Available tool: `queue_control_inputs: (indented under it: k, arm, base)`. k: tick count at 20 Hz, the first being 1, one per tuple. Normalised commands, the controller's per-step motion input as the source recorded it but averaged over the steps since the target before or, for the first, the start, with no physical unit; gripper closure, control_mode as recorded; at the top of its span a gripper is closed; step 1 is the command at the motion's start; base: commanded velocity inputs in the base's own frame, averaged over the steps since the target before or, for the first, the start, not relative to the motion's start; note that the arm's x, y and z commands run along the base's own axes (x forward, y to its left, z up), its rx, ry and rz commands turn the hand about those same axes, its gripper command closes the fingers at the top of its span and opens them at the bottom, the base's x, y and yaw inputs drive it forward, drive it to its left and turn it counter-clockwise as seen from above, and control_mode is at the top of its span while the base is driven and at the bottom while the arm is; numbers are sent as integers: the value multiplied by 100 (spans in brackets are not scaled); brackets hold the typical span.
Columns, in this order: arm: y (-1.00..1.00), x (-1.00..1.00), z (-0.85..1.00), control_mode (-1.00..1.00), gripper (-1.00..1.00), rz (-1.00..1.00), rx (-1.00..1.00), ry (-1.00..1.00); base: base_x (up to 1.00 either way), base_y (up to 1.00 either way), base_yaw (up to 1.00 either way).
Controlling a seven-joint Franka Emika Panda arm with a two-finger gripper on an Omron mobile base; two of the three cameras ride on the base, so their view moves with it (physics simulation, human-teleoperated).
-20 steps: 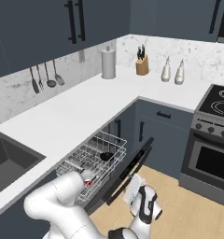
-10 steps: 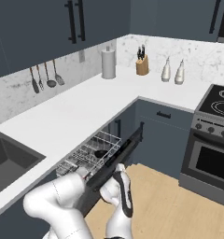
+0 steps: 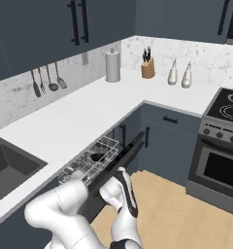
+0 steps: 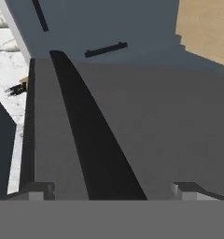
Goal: Pick up the cup and bowl from the counter, place them in the dishwasher, and close the dishwasher door.
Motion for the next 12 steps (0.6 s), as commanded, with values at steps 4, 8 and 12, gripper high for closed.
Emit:
queue_control_inputs:
  k: [4,8,12]
  arm:
    - [99,11,-4,-100,-100,32,3,-13]
    - [98,23,-9,-100,-100,53,10,-24]
    - [71,29,-20,-100,-100,49,14,-24]
  base:
    - [0,0,0]
    - [0,0,0]
    - [0,0,0]
